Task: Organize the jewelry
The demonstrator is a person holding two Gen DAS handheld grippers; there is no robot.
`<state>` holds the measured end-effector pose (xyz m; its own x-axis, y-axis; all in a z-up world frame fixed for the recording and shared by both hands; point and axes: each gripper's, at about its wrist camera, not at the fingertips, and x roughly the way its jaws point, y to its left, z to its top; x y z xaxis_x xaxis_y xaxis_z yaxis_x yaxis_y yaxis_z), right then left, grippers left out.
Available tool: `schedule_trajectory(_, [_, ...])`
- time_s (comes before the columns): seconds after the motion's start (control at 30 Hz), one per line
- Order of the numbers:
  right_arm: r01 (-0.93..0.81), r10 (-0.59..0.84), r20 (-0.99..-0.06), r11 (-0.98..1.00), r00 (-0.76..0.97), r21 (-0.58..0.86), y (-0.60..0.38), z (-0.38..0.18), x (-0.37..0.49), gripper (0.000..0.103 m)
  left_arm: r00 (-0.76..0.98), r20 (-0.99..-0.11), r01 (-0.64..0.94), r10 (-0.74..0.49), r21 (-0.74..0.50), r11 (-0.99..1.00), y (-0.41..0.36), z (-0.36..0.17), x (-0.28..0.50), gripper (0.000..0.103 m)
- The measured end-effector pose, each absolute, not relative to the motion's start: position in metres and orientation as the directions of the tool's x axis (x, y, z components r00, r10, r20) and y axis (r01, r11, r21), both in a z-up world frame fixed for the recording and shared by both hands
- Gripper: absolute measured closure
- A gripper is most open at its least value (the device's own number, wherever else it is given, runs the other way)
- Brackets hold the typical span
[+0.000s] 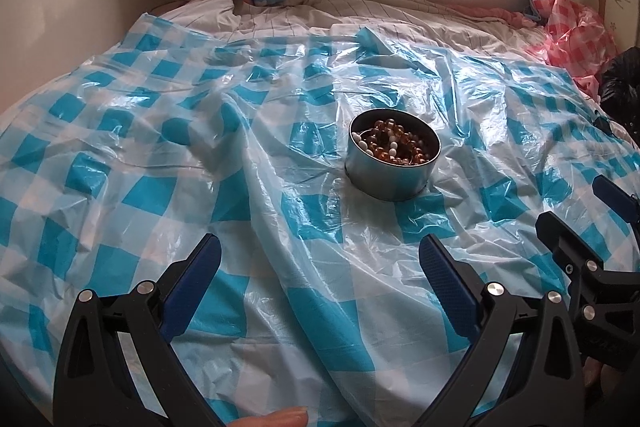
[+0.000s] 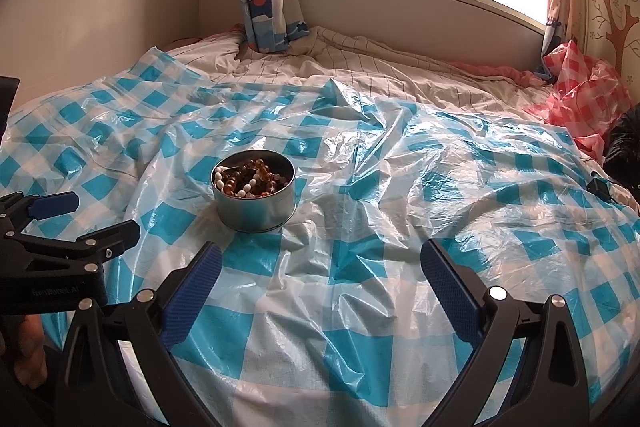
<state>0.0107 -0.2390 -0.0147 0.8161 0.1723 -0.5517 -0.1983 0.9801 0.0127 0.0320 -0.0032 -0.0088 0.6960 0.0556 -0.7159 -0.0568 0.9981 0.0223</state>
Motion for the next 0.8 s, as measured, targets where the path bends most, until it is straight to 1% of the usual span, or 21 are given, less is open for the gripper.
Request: schedule_trajectory(0.8, [-0.2,0.171,-0.554,0.98,0.815,0.007,-0.2323,-0.0137,0.0128,0.008,0.694,-0.718,-0.057,0.056,0.022,0.998,-0.0029,-0.0087,0.0332,0.008])
